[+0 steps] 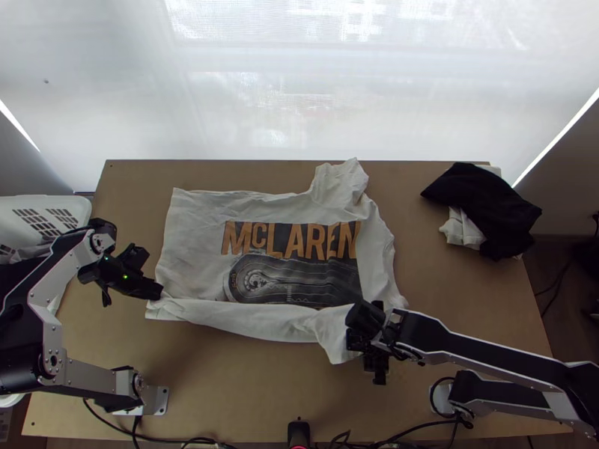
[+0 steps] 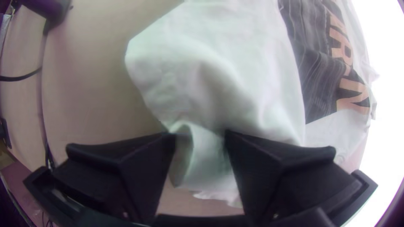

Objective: Fold the t-shirt

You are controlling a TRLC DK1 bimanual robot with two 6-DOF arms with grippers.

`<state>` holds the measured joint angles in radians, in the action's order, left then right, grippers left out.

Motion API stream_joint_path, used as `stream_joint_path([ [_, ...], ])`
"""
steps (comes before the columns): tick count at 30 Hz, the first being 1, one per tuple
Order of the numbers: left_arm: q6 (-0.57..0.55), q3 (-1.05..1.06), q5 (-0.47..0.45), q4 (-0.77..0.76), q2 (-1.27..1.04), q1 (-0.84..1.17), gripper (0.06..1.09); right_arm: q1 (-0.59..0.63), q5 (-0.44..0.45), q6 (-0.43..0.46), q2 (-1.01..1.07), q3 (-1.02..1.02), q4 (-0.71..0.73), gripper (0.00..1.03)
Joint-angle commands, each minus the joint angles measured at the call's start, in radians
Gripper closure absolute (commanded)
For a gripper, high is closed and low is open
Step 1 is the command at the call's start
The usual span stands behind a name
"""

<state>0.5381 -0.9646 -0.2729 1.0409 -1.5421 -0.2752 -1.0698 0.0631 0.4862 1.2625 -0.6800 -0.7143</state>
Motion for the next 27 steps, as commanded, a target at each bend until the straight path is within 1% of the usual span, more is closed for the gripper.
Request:
stream_joint_path([
  [1,-0.001,-0.008,0.000,0.005,-0.004,0.005,0.98,0.008,0.029,0.006,-0.023,-0.001,0.082,0.97],
  [2,-0.001,-0.008,0.000,0.007,-0.003,0.005,0.98,0.008,0.029,0.005,-0.029,-0.015,0.079,1.00],
  [4,-0.001,-0.008,0.000,0.011,0.000,0.005,0.98,0.008,0.027,0.000,-0.061,-0.053,0.072,1.00],
  [5,-0.001,-0.008,0.000,0.013,0.004,0.005,0.98,0.008,0.027,-0.006,-0.066,-0.082,0.044,1.00],
  [7,-0.001,-0.006,0.000,0.015,0.008,0.005,0.98,0.007,0.012,-0.023,-0.064,-0.153,-0.048,1.00],
  [11,-0.001,-0.006,0.000,0.022,0.022,0.007,0.98,-0.002,-0.072,-0.063,-0.061,-0.277,-0.217,1.00],
  [13,-0.001,-0.006,0.000,0.028,0.033,0.007,0.98,-0.015,-0.103,-0.075,-0.058,-0.308,-0.292,1.00],
  [16,0.003,-0.017,0.000,0.053,0.051,0.008,0.98,-0.044,-0.160,-0.106,-0.055,-0.323,-0.401,1.00],
  [20,0.017,-0.034,0.000,0.116,0.089,0.008,0.98,-0.111,-0.252,-0.175,-0.052,-0.319,-0.553,1.00],
  [22,0.030,-0.037,0.000,0.151,0.109,0.007,0.93,-0.133,-0.292,-0.204,-0.051,-0.316,-0.594,1.00],
  [25,0.057,-0.031,0.001,0.219,0.128,0.008,0.93,-0.139,-0.335,-0.215,-0.038,-0.297,-0.637,1.00],
  [27,0.072,-0.016,0.001,0.261,0.135,0.014,0.88,-0.139,-0.368,-0.225,-0.026,-0.279,-0.645,1.00],
])
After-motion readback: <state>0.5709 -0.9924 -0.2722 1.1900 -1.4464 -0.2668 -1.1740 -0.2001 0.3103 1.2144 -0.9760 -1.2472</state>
